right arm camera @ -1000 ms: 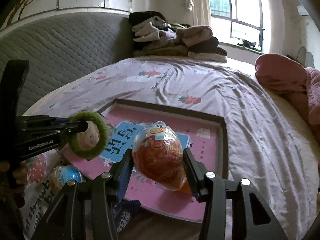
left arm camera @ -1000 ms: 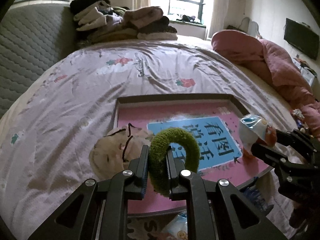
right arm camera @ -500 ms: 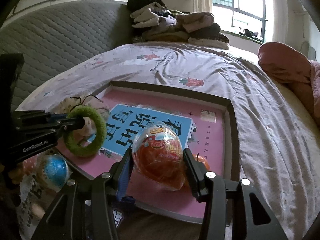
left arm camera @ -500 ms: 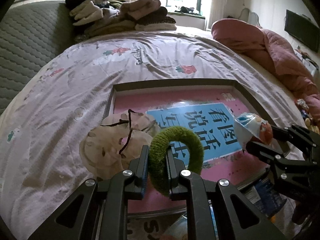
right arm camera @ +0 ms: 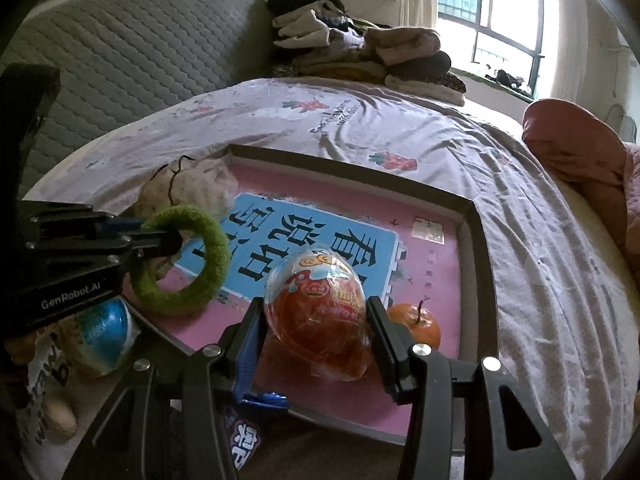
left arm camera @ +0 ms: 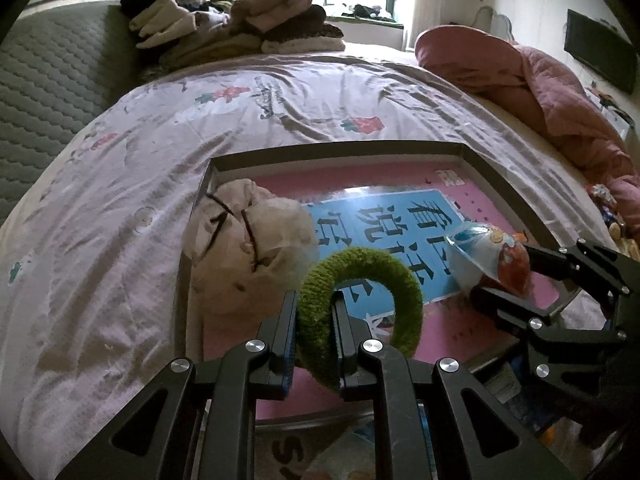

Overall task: Organize objects
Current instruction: 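Lower green ring onto tray and open left tool while right lowers Kinder egg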

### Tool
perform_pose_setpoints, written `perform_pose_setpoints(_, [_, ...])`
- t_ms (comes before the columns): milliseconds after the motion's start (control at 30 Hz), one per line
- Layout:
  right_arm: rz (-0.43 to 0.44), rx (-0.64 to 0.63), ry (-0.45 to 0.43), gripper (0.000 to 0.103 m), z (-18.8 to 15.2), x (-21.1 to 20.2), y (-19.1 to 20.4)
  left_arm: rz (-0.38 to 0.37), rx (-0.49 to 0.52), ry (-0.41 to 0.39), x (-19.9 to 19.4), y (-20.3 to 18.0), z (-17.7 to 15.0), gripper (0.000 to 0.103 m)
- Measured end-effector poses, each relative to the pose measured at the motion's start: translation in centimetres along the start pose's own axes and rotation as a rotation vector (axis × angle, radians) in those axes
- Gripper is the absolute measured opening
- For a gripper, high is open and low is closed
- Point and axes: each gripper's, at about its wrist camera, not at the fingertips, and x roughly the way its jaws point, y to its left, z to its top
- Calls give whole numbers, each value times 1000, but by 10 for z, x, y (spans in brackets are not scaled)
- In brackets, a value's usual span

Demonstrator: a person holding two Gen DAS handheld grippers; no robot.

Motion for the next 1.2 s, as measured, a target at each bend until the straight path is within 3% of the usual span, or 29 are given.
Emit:
perform_pose_setpoints(333, [-18,-4,3,50,-1,-1,3,12,-11,20,5,1,-2,17])
perform_pose_setpoints(433, [-19,-7,9,50,-2,0,3,4,-26,34,7,2,-2,26])
perform_pose_setpoints(633, [-22,-8,25,50,-2,2,4,10,-38,49,7,5,-2,33])
perform_pose_setpoints(733, [-15,0,28,51,-2,1,3,-6,-47,49,4,6,-1,48])
perform_pose_setpoints(1200, [-24,19,9,53,2,-13,1,49,-30,-7,-18,2,3,60])
